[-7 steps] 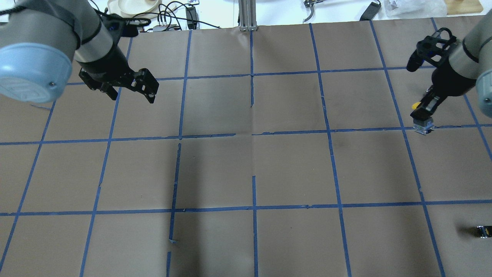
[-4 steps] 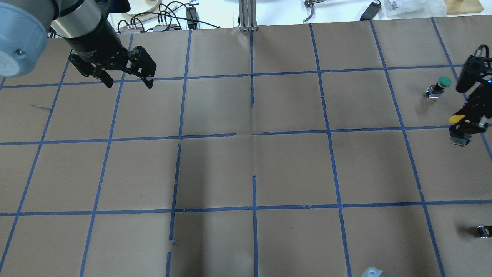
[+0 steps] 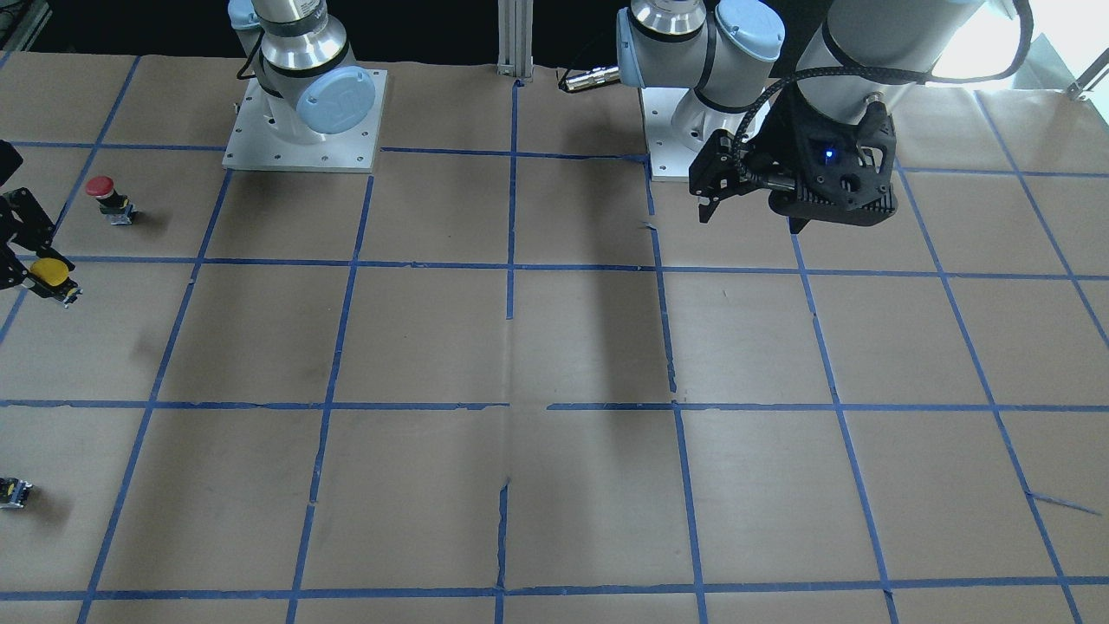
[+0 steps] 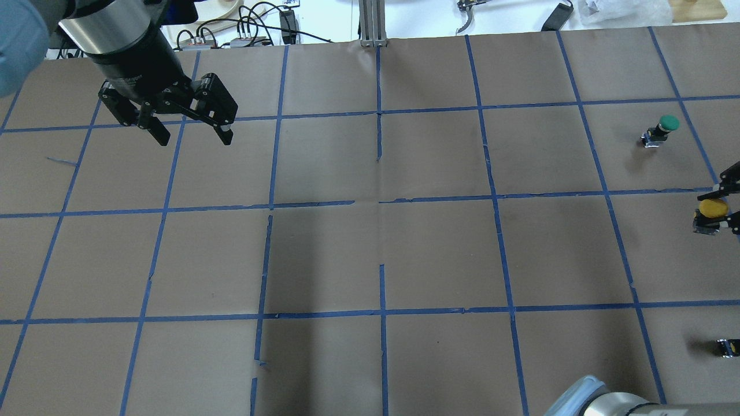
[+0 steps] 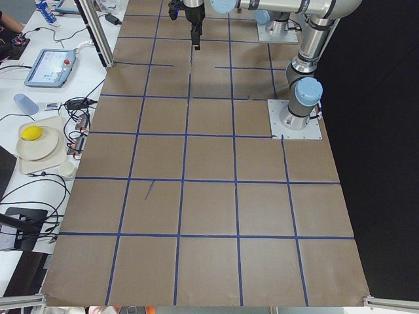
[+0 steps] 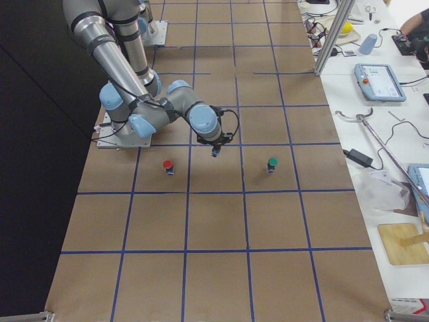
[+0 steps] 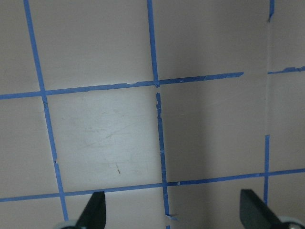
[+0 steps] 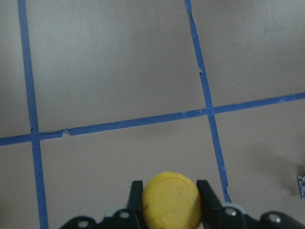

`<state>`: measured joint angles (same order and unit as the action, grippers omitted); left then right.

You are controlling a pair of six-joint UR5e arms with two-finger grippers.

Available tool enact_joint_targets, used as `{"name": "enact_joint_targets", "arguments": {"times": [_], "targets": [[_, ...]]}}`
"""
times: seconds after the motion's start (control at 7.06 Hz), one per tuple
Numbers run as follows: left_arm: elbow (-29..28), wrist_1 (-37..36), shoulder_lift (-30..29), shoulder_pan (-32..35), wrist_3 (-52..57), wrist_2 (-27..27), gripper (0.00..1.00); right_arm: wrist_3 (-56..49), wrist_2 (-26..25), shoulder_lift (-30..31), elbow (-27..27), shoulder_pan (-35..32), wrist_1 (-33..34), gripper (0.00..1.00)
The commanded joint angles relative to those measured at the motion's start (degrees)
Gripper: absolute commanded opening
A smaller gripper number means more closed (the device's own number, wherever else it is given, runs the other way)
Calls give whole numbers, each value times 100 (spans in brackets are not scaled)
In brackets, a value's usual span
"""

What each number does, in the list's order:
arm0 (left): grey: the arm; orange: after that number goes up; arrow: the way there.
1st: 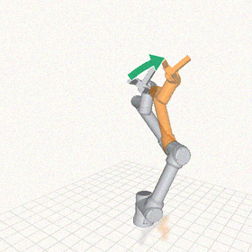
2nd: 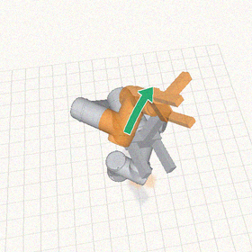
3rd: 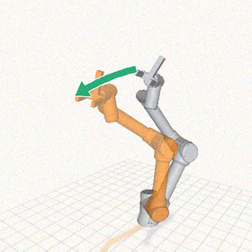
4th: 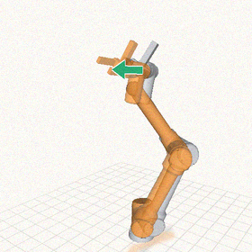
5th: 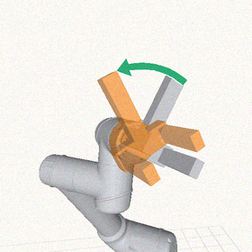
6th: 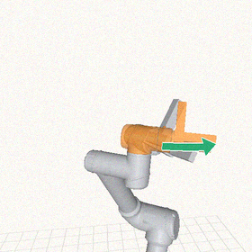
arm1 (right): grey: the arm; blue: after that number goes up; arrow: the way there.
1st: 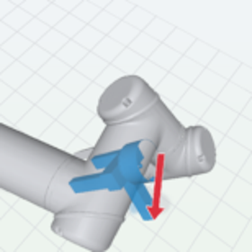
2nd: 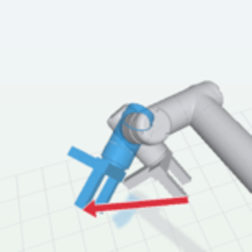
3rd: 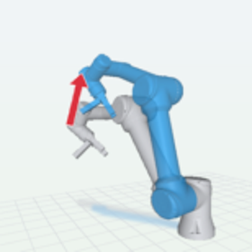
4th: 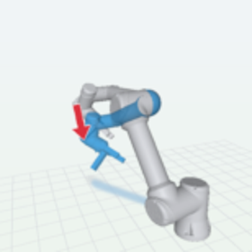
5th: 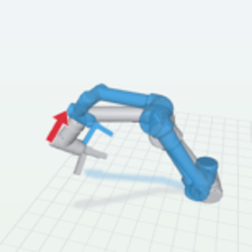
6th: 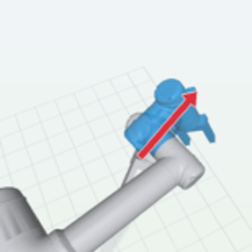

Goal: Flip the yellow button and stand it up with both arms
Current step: 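Lower the button upright onto the table with the right gripper and release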

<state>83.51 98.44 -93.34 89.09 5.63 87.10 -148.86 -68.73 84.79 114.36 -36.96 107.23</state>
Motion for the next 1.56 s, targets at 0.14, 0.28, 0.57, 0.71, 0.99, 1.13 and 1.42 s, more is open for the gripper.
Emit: {"name": "enact_joint_targets", "arguments": {"times": [0.14, 0.28, 0.57, 0.71, 0.99, 1.13, 1.42], "targets": [[-45, -43, -53, 3, 60, 297, 100, -1188, 211, -847, -430, 207, -370, 13], [-45, -122, -62, 3, 70, 464, 100, -1406, 202, -1146, -458, 259, -352, 18], [-36, -123, -53, -6, 26, 448, 100, -1295, 176, -1246, -450, 339, -369, 71], [-36, -132, -70, -6, 17, 466, 100, -929, 115, -1272, -450, 339, -291, 100], [-36, -149, -62, -6, 26, 484, 100, 326, -314, -1097, -520, 304, -282, 100], [-36, -149, -62, -6, 26, 475, 100, 645, -325, -887, -720, 208, -351, 100], [-45, -149, -53, -41, 52, 475, 100, 1776, -334, -623, -1002, -248, -518, 99]]}}
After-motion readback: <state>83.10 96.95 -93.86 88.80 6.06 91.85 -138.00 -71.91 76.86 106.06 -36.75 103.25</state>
